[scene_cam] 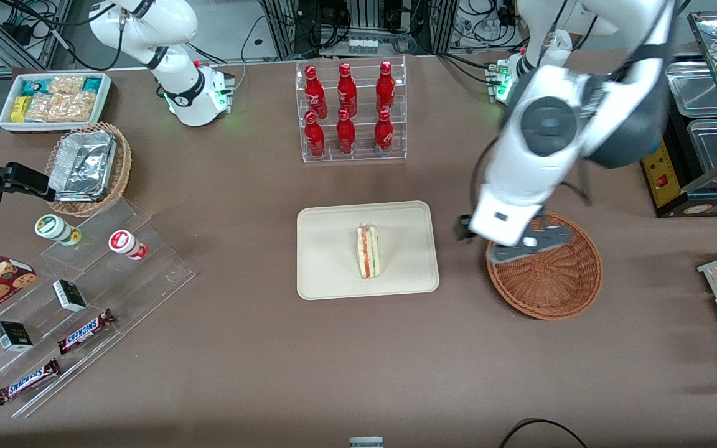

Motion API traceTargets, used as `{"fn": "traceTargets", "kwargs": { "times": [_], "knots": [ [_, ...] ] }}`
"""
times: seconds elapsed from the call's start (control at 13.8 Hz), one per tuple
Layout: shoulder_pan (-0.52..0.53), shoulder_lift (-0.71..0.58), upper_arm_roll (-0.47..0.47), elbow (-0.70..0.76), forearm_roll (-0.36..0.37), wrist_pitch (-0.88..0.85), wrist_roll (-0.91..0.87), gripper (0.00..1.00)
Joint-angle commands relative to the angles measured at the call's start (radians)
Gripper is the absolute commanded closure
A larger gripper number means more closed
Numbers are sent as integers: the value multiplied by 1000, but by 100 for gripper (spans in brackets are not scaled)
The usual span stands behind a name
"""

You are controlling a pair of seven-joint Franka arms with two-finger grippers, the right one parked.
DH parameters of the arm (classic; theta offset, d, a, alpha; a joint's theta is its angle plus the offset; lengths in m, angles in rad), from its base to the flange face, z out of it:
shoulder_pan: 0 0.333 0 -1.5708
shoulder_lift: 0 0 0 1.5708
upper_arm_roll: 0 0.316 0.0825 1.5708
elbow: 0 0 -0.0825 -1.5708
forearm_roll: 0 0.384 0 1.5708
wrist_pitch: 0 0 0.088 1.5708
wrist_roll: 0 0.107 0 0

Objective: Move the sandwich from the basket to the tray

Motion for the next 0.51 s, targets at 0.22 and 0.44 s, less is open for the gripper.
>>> {"fn": "traceTargets", "kwargs": {
  "times": [0.22, 0.44],
  "knots": [
    [198, -175, -8, -98, -48, -73, 322, 1],
    [292, -218, -6, -95, -65, -129, 486, 1]
  ]
}}
